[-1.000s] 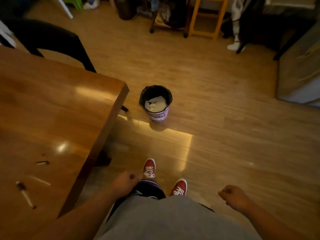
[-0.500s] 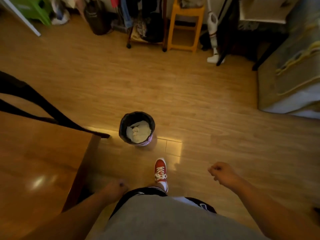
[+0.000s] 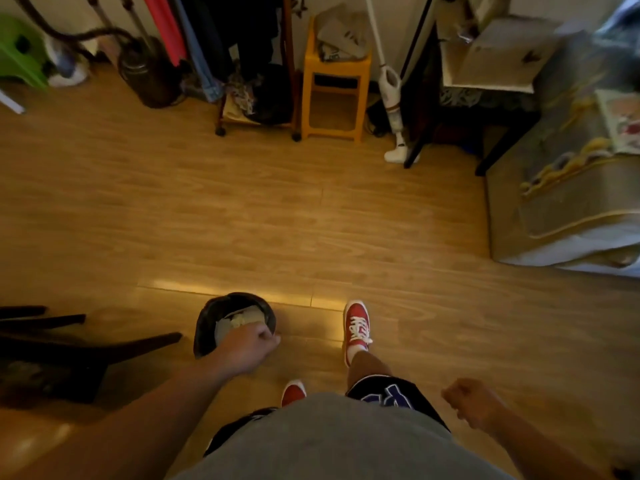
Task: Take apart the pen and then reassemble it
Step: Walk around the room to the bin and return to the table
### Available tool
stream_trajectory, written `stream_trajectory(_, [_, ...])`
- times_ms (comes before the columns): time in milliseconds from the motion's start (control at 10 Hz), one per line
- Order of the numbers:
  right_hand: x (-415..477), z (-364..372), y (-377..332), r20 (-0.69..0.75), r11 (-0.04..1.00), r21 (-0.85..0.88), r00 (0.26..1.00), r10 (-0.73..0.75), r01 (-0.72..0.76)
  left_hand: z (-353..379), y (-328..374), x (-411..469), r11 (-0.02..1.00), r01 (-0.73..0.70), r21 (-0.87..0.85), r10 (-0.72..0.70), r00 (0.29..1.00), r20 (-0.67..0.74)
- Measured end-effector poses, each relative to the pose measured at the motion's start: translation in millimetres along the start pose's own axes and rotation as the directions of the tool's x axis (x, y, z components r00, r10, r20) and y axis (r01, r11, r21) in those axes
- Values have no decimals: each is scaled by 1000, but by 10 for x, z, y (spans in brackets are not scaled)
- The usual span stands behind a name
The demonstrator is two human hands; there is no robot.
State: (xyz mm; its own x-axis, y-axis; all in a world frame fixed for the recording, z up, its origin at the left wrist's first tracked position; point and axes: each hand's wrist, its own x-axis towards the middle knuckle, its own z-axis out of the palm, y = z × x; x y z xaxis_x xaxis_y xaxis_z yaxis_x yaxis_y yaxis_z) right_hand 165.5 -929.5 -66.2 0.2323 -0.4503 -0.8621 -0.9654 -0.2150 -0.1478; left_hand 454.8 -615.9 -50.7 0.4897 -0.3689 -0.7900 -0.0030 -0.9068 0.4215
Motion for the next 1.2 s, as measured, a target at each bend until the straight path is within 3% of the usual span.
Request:
stream_trajectory(200, [721,-942,-770,45,993,-118,999,-18,23,-249,477,456,995,84,-48,-87,995,-49])
stream_trajectory(400, [1177,-1588,-2355,178,874,-365,945,-273,321,-529,416,473,937,263,-230,-284,957,-62])
stream_trajectory(600, [1602,-1491,-4094,282,724,-441,848,-449,530,-704,152,503,777,398,-487,-471,882,-30])
stream_trajectory(800, [1799,-1242,-5529,354,645,-477,802,-482,598,-1283,-148,790,638,462,-616,-586,810,1])
stream_trajectory(900, [1806,-1271,-6071,373,622,-493,793,-481,609,-1659,-197,950,598,468,-651,-614,790,3])
stream_trajectory(1200, [2112,-1716,-7323,354,582,-601,835,-421,548,-3105,-76,1779,619,302,-725,-578,800,-161])
